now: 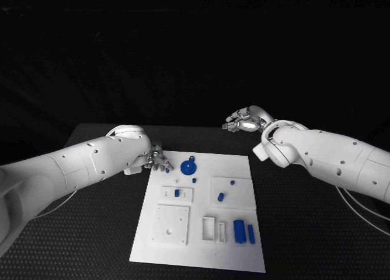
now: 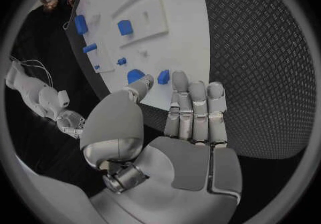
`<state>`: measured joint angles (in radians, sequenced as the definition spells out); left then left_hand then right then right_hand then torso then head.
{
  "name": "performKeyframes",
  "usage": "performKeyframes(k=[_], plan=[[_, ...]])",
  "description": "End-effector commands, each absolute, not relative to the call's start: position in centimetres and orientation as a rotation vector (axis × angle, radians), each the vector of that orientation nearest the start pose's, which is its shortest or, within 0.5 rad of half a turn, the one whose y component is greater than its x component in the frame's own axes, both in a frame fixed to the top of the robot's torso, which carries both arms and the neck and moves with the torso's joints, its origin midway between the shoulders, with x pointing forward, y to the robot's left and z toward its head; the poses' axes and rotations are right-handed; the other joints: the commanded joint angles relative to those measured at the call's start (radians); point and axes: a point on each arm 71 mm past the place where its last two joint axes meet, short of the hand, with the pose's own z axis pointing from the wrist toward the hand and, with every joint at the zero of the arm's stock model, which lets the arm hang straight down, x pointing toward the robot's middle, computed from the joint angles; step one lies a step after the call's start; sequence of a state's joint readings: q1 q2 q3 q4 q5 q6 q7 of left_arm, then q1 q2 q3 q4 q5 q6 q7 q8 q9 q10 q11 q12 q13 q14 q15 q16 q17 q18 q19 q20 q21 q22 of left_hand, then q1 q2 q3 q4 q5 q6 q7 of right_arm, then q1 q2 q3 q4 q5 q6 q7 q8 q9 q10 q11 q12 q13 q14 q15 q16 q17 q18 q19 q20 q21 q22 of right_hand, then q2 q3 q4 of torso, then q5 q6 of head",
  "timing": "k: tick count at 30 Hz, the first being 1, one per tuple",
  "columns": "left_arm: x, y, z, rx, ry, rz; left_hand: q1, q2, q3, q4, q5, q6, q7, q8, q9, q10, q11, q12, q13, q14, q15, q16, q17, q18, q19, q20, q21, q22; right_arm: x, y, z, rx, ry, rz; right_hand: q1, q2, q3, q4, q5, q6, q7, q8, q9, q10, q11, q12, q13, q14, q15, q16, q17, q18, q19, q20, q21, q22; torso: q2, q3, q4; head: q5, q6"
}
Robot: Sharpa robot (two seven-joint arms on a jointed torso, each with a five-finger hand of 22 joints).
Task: Assemble the parts on the task board
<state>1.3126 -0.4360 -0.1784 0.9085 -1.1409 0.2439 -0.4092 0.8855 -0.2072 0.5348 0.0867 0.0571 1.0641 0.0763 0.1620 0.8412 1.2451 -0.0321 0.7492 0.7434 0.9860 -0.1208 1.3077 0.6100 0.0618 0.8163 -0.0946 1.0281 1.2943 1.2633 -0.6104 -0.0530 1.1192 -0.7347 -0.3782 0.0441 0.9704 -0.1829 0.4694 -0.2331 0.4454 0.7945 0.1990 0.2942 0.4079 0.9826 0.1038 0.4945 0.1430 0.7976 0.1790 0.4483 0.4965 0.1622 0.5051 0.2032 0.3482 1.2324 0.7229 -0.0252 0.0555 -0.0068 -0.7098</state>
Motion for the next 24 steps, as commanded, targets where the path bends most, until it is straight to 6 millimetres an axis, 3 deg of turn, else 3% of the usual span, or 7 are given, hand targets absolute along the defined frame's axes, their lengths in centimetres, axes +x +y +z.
performKeyframes(k=[1,9,24], plan=[[57.43,18.53,-23.49,-0.069,2.340,-0.205,0.002,0.015,-0.003,-0.013,0.004,0.000,-0.001,0.007,-0.003,-0.009,-0.002,-0.007,0.002,-0.006,0.001,0.006,0.001,-0.016,-0.007,-0.118,-0.007,0.003,56.73,-20.85,-17.85,0.535,1.617,0.893,0.001,-0.005,0.000,0.007,0.006,0.009,0.005,0.005,-0.001,-0.091,0.054,-0.003,-0.001,-0.006,0.000,-0.002,-0.002,-0.006,-0.008,0.000,-0.007,0.002,0.000,-0.0003,-0.0007,0.000,-0.001],[57.63,18.78,-23.51,-0.096,2.322,-0.215,0.014,0.059,-0.012,-0.045,0.006,-0.001,-0.001,0.009,-0.010,-0.010,-0.001,-0.012,0.004,-0.007,0.001,0.009,0.002,-0.016,-0.008,-0.117,-0.009,0.008,56.73,-20.73,-17.86,0.534,1.618,0.896,0.001,-0.005,0.000,0.007,0.007,0.009,0.005,0.005,-0.001,-0.091,0.054,-0.003,-0.002,-0.006,0.000,-0.002,-0.002,-0.006,-0.008,0.000,-0.007,0.002,0.000,-0.0004,-0.0004,-0.001,0.000],[57.76,18.71,-23.52,-0.122,2.327,-0.238,0.015,0.090,-0.016,-0.064,0.007,-0.003,0.000,0.010,-0.016,-0.011,0.000,-0.016,0.004,-0.005,-0.001,0.014,0.004,-0.016,-0.006,-0.118,-0.010,0.013,56.73,-20.61,-17.86,0.533,1.619,0.897,0.001,-0.005,0.000,0.007,0.007,0.009,0.005,0.005,-0.001,-0.091,0.054,-0.003,-0.004,-0.006,0.000,-0.001,-0.002,-0.006,-0.009,0.000,-0.009,0.003,0.000,0.0000,-0.0002,-0.002,0.000]])
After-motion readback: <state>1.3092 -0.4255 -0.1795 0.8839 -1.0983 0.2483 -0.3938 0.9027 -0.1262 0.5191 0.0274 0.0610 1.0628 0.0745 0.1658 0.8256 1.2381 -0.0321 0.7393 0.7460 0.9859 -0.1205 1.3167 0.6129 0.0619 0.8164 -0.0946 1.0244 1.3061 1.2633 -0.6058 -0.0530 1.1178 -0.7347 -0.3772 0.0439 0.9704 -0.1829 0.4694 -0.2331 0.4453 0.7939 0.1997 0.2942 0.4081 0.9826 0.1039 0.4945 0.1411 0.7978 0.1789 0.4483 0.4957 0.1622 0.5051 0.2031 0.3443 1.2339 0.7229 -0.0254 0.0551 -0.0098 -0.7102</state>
